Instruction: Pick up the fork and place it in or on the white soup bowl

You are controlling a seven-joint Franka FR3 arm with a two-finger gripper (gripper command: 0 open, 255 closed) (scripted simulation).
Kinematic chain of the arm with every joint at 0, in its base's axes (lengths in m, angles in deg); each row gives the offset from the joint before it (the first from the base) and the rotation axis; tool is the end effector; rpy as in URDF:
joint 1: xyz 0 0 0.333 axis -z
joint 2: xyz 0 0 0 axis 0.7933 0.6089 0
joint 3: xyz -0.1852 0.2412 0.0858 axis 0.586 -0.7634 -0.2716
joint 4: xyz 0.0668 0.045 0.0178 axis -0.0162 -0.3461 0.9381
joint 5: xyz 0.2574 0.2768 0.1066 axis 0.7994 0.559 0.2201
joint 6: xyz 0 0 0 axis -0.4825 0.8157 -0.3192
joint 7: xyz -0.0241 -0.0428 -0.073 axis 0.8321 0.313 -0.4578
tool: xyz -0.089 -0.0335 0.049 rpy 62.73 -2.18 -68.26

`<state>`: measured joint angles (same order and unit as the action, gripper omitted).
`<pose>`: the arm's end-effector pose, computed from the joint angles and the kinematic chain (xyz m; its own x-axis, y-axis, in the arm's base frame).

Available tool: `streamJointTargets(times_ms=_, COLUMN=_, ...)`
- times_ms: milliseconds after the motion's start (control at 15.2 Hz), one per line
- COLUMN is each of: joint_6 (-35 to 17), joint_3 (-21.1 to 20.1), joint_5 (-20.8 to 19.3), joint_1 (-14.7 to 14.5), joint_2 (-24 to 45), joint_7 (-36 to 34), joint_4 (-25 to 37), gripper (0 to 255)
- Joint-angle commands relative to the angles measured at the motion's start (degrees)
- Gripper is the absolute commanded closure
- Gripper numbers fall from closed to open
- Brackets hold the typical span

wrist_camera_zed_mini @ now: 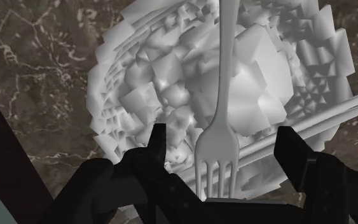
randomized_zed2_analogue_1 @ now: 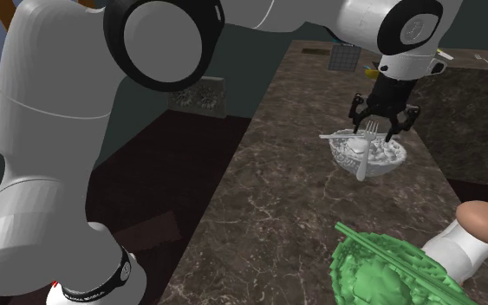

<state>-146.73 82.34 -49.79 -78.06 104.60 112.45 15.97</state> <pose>0.6613 0.2679 0.4514 0.4870 0.8724 0.0428 0.8734 -0.4867 -0.0181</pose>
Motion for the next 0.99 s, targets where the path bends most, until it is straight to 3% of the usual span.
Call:
streamJointTargets(times_ms=0, joint_6=0.0, joint_3=0.0, joint_5=0.0, joint_1=0.0, joint_2=0.0, joint_7=0.0, joint_4=0.0, gripper=0)
streamJointTargets(times_ms=198, joint_6=0.0, joint_3=0.0, joint_5=0.0, joint_1=0.0, joint_2=0.0, joint_7=0.0, joint_4=0.0, gripper=0)
streamJointTargets(times_ms=462, joint_6=7.5, joint_3=0.1, joint_5=-0.1, joint_1=0.4, joint_2=0.3, joint_7=-0.2, joint_4=7.8, gripper=0)
streamJointTargets(times_ms=924, joint_6=7.5, joint_3=0.1, joint_5=-0.1, joint_1=0.4, joint_2=0.3, joint_7=-0.2, joint_4=7.8, gripper=0)
